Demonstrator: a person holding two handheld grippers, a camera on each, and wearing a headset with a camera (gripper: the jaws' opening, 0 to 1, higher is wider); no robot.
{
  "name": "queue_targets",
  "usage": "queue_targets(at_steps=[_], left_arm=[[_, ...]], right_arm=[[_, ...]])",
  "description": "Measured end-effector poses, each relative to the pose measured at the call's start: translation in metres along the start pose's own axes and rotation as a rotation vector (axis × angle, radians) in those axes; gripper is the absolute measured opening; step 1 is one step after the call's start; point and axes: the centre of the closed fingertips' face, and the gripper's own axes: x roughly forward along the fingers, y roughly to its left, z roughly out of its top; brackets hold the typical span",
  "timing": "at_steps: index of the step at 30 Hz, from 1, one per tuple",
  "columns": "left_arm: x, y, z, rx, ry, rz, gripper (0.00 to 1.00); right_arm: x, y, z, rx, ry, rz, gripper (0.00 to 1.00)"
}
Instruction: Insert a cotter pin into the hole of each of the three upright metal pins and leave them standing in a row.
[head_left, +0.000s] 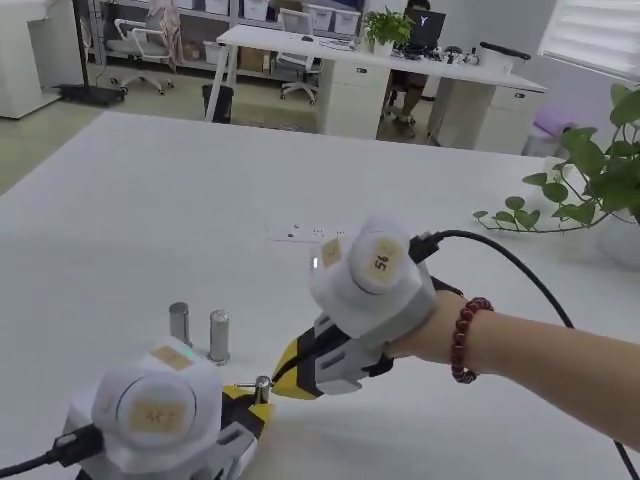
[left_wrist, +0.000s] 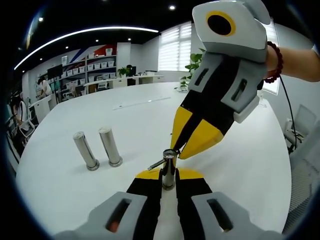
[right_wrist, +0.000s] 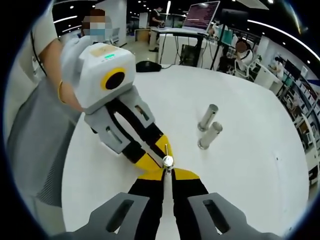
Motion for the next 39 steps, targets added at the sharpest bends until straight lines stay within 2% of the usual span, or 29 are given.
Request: queue_targets(at_steps=[4,13,20,29,32,39], left_arm=[[0.000,0.000,0.003,0.008,0.002,0.003,0.20],[-0.005,0.004,0.003,0.000,0.011,0.006,0.29],[-0.017,0.007,0.005,-0.002,0.003,-0.001,0.38],[-0.035,0.013,0.010,-0.016,-0.036,-0.005,0.50],[-0.041,0.012,0.013,-0.022,-0.050,-0.010,0.54],[-0.049,0.009,0.015,-0.030,-0.067,-0.024,0.64]], right_arm=[[-0.002,0.001,0.000,0.028,-0.007,0.010,0.11],[-0.012,-0.005,0.008,0.110,-0.075,0.007,0.17],[-0.016,-0.022,0.025,0.159,-0.134,-0.026,0.21],[-0.001,-0.045,0.040,0.184,-0.162,-0.080,0.26],[0.006,-0.051,0.044,0.188,-0.169,-0.095,0.31],[0.024,-0.067,0.048,0.205,-0.191,-0.138,0.33]])
